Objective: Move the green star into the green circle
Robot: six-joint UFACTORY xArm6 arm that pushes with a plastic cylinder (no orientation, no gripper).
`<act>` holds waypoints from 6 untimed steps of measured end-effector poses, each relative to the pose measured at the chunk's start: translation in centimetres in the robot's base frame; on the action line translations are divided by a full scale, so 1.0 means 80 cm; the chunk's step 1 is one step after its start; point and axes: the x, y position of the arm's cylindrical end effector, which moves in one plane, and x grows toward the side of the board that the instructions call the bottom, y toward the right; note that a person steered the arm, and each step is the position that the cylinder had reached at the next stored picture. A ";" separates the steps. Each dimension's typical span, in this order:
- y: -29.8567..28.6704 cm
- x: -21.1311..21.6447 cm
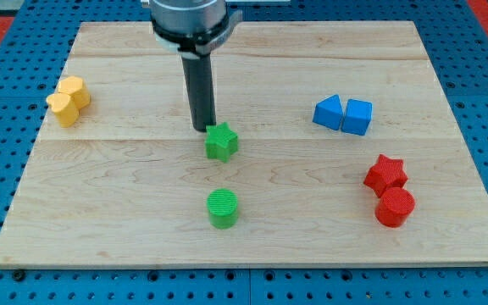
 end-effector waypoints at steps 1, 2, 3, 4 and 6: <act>0.021 -0.036; 0.034 -0.003; 0.034 0.054; 0.031 0.067; -0.122 -0.089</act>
